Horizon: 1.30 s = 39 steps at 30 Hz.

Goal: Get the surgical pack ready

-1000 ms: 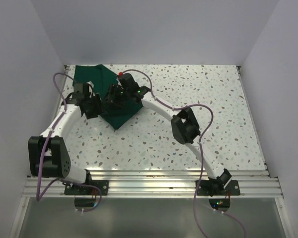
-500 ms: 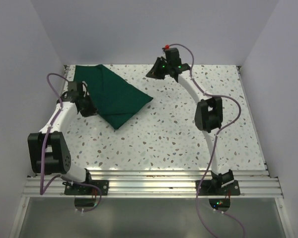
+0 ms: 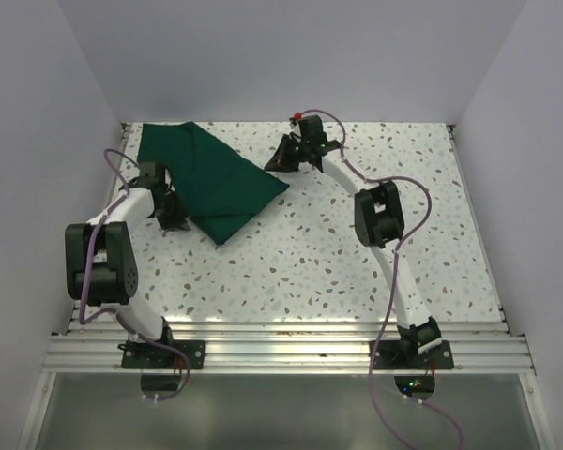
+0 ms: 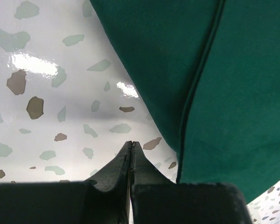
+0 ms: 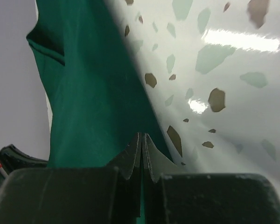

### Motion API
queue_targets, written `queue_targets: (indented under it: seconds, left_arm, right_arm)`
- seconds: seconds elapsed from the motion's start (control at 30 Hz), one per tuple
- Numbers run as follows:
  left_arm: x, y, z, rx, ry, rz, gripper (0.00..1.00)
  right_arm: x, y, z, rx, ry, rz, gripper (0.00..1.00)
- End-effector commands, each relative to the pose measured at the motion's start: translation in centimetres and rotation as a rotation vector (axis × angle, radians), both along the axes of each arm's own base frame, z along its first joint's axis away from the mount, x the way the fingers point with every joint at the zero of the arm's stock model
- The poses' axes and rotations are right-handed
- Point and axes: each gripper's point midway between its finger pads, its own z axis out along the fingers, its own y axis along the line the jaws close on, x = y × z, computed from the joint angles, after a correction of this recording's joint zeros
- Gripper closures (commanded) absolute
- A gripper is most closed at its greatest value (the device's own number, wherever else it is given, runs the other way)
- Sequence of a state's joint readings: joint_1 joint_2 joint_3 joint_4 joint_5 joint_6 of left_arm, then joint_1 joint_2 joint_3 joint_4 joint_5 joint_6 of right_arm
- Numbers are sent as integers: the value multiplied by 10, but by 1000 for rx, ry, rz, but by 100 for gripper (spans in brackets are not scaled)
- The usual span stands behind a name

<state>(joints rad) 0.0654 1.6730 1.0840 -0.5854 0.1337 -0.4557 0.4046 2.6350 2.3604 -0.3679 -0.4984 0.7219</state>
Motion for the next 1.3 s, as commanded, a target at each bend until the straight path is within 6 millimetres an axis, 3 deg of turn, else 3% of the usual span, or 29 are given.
queue_targets:
  seconds: [0.0, 0.1, 0.17, 0.2, 0.27, 0.3, 0.57, 0.6, 0.63, 0.7, 0.77, 0.8, 0.87, 0.9, 0.97, 1.03, 1.07, 1.1, 1.27]
  left_arm:
    - [8, 0, -8, -17, -8, 23, 99]
    - [14, 0, -13, -21, -2, 21, 99]
    - [19, -2, -15, -28, -8, 11, 99]
    - [20, -3, -16, -31, -7, 7, 99]
    - [24, -7, -17, -30, -3, -20, 99]
    - [25, -7, -18, -22, 2, -29, 99]
    - [24, -22, -17, 0, 0, -102, 100]
    - [24, -20, -16, 7, -3, -109, 100]
    - [22, -32, -16, 11, -1, -147, 100]
    - [20, -37, -15, 13, 5, -167, 100]
    - [17, -45, -12, 13, 1, -199, 100]
    - [16, -49, -11, 14, -1, -215, 100]
    - [11, -57, -7, 12, -7, -246, 100]
    - [9, -64, -5, 0, -13, -267, 100]
    - [0, -68, -3, -14, -14, -278, 100]
    - [-11, -74, -3, -36, -14, -292, 100]
    - [-14, -75, -3, -45, -14, -295, 100]
    - [-19, -76, -4, -54, -11, -300, 99]
    - [-41, -74, -8, -56, 12, -316, 95]
  right_arm:
    - [-10, 24, 15, 96, -35, 91, 100]
    - [-24, 34, 6, 98, 0, 126, 100]
    - [-31, 41, 14, 120, -10, 142, 100]
    - [-39, 40, 5, 119, 23, 147, 100]
    - [-47, 42, 18, 126, 9, 161, 100]
    - [-55, 39, 9, 114, 36, 162, 100]
    - [-106, 29, 13, 103, 77, 202, 100]
    - [-110, 31, 24, 112, 60, 210, 100]
    - [-115, 33, 25, 111, 62, 222, 100]
    - [-131, 35, 21, 97, 88, 241, 100]
    - [-144, 37, 35, 100, 72, 254, 100]
    - [-155, 33, 25, 82, 94, 257, 100]
    - [-171, 29, 35, 58, 95, 262, 100]
    - [-183, 21, 23, 30, 127, 258, 100]
    - [-196, 13, 38, 30, 116, 254, 100]
    - [-217, 3, 32, 6, 140, 262, 100]
    - [-224, -1, 45, 12, 119, 265, 100]
    - [-238, -9, 34, -9, 149, 265, 100]
    - [-274, -33, 32, -37, 185, 248, 100]
